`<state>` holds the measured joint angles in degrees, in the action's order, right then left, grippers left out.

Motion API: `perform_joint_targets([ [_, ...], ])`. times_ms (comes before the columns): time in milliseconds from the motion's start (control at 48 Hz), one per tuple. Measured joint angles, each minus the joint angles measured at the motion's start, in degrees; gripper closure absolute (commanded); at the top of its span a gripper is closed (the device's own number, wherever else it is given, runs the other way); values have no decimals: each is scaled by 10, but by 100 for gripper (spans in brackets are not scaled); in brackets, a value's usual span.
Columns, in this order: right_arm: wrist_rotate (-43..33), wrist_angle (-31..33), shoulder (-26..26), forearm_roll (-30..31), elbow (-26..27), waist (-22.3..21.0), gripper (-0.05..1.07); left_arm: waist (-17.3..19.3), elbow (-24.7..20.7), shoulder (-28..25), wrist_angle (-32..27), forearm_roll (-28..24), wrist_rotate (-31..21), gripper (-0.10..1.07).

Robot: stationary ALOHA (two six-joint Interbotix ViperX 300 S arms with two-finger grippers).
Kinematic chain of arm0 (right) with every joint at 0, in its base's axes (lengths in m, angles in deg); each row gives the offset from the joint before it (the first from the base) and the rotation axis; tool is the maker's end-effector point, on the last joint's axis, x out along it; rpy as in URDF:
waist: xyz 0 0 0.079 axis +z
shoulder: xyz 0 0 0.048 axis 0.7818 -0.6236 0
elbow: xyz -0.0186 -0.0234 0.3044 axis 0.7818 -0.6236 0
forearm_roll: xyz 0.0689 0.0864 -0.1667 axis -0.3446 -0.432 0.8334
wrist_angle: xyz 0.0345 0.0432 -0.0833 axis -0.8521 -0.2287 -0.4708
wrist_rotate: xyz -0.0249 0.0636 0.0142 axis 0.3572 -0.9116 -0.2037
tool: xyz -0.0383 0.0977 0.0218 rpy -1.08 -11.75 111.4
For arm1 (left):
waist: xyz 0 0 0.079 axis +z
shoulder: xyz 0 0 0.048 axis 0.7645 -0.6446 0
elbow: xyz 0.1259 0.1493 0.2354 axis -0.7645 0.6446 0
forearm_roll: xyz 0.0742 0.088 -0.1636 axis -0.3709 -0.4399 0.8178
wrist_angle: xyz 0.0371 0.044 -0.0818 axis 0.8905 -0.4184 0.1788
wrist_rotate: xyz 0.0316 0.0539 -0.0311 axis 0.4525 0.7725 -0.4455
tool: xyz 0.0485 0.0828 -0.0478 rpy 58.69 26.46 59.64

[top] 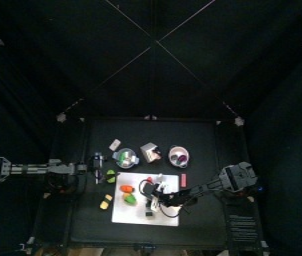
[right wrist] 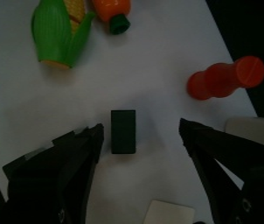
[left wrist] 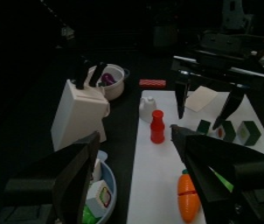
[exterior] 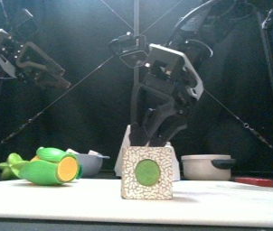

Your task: Grab piece of sushi

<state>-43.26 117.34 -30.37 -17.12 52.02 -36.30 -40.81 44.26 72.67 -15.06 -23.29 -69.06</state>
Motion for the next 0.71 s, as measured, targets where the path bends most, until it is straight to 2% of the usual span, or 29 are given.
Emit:
perform_joint_targets([
  [396, -1, -11, -26, -8, 8, -1, 8, 0, 0, 0, 0, 0, 0, 0],
  [708, -1, -11, -31, -15, 9, -3, 35, 3, 1, 1, -1, 0, 0, 0],
])
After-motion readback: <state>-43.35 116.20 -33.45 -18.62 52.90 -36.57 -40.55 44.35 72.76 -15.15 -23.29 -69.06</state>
